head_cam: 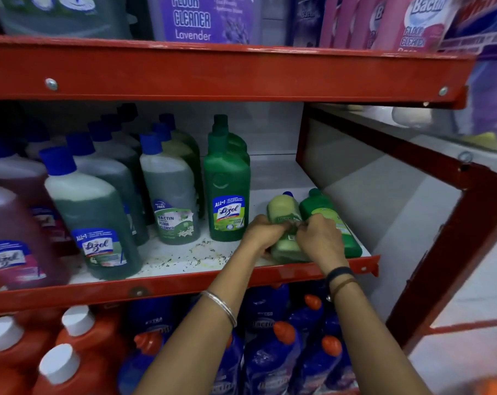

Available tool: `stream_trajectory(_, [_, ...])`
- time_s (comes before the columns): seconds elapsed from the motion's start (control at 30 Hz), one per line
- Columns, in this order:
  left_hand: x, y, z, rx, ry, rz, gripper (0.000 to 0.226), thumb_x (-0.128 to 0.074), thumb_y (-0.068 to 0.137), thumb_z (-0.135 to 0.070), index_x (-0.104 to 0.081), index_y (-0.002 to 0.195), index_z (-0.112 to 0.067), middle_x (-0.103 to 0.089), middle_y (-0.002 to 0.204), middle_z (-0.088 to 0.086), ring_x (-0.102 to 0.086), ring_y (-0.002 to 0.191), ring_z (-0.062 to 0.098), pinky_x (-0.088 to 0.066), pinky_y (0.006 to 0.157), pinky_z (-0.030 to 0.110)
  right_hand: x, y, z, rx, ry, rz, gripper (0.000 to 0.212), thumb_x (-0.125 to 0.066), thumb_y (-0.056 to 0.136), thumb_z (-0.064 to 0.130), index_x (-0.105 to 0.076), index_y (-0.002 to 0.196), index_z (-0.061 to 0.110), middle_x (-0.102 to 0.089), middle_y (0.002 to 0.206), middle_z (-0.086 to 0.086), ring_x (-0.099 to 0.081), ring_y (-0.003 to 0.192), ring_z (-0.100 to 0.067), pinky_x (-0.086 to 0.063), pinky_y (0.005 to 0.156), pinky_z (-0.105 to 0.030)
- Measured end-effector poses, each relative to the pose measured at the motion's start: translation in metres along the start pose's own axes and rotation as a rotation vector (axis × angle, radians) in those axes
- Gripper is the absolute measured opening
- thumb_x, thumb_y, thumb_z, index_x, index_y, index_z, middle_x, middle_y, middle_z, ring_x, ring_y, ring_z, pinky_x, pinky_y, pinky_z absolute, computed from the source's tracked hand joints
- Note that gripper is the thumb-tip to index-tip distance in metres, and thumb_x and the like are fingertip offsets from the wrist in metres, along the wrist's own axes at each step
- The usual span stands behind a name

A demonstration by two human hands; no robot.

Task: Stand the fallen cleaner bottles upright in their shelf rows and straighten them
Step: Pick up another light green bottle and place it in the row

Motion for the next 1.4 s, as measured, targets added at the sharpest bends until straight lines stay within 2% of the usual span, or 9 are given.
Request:
stream_trajectory(0.27, [0.015,-0.008,0.014,-0.131,-0.136,-0.031,0.043,-0.072,0.061,-0.049,-0.062,0.088,-0.017,-0.071,0.097,0.008,-0.066,0.088,0.022,-0.055,0.086,0.042,-0.001,0.008,-0.002,-0.057,0.425,0.182,0.041,-0.056,0.088,0.040,-0.059,0.097,0.000,-0.064,0.094,-0.014,-0.059,0.085,-0.026,-0.043,0.065,-0.029])
stream_trajectory(0.47, [0.049,-0.043,0.020,-0.276,-0.123,0.028,0.054,-0.072,0.062,-0.042,-0.048,0.106,-0.022,-0.065,0.110,0.000,-0.063,0.098,0.020,-0.054,0.087,0.050,0.014,-0.020,0.011,0.131,0.871,0.275,0.029,-0.067,0.082,0.006,-0.061,0.109,-0.002,-0.066,0.092,-0.010,-0.061,0.072,-0.009,-0.050,0.054,-0.008])
stream_trajectory(0.6, [0.081,-0.071,0.037,-0.407,-0.063,-0.053,0.054,-0.068,0.071,-0.032,-0.040,0.117,-0.027,-0.059,0.115,-0.004,-0.056,0.107,0.017,-0.049,0.094,0.047,0.004,-0.039,0.030,0.285,0.851,0.271,0.036,-0.074,0.075,0.003,-0.059,0.108,0.007,-0.065,0.101,-0.007,-0.068,0.071,-0.002,-0.054,0.063,-0.014])
stream_trajectory(0.87, [0.142,-0.095,0.078,-0.468,0.031,-0.378,0.049,-0.061,0.077,-0.014,-0.034,0.117,-0.023,-0.061,0.118,0.008,-0.057,0.108,0.028,-0.049,0.089,0.048,-0.048,-0.065,0.097,0.434,0.808,0.259,0.052,-0.078,0.071,0.011,-0.056,0.118,0.012,-0.068,0.111,-0.004,-0.066,0.100,-0.017,-0.057,0.082,-0.031])
stream_trajectory(1.13, [0.152,-0.092,0.107,-0.493,0.080,-0.488,0.045,-0.065,0.079,-0.022,-0.038,0.114,-0.017,-0.063,0.115,0.011,-0.061,0.101,0.027,-0.052,0.083,0.044,-0.089,-0.076,0.102,0.334,0.878,0.226,0.043,-0.072,0.078,0.010,-0.050,0.114,0.017,-0.062,0.110,0.003,-0.061,0.099,-0.010,-0.053,0.081,-0.020])
stream_trajectory(1.2, [0.147,-0.096,0.108,-0.523,0.128,-0.522,0.044,-0.065,0.079,-0.027,-0.038,0.112,-0.017,-0.061,0.115,0.009,-0.060,0.101,0.024,-0.052,0.082,0.042,-0.092,-0.079,0.098,0.334,0.814,0.192,0.043,-0.069,0.081,0.020,-0.051,0.120,0.017,-0.058,0.119,-0.003,-0.059,0.107,-0.015,-0.052,0.091,-0.028])
stream_trajectory(1.27, [0.143,-0.100,0.109,-0.553,0.160,-0.557,0.041,-0.064,0.080,-0.028,-0.038,0.109,-0.015,-0.059,0.114,0.008,-0.058,0.100,0.022,-0.051,0.081,0.039,-0.091,-0.085,0.101,0.357,0.755,0.176,0.048,-0.067,0.082,0.032,-0.051,0.126,0.019,-0.050,0.127,-0.005,-0.057,0.109,-0.013,-0.051,0.091,-0.020])
stream_trajectory(1.33, [0.144,-0.103,0.110,-0.598,0.148,-0.548,0.034,-0.061,0.082,-0.023,-0.040,0.107,-0.013,-0.058,0.111,0.009,-0.057,0.098,0.022,-0.050,0.080,0.036,-0.088,-0.092,0.112,0.374,0.736,0.156,0.048,-0.067,0.079,0.043,-0.055,0.122,0.025,-0.046,0.124,-0.002,-0.056,0.109,-0.012,-0.050,0.087,-0.014])
stream_trajectory(1.4, [0.146,-0.105,0.113,-0.649,0.098,-0.488,0.023,-0.052,0.086,-0.016,-0.042,0.107,-0.014,-0.058,0.109,0.009,-0.057,0.097,0.019,-0.050,0.082,0.036,-0.087,-0.097,0.123,0.379,0.695,0.096,0.056,-0.068,0.067,0.060,-0.058,0.113,0.030,-0.050,0.117,0.000,-0.056,0.108,-0.014,-0.050,0.090,-0.023])
Point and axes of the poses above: each hand's wrist, its own y-axis towards the middle knuckle, its own x-axis out of the back of the hand, z = x × y, the point moved 1 cm from there along y, towards the middle knuckle
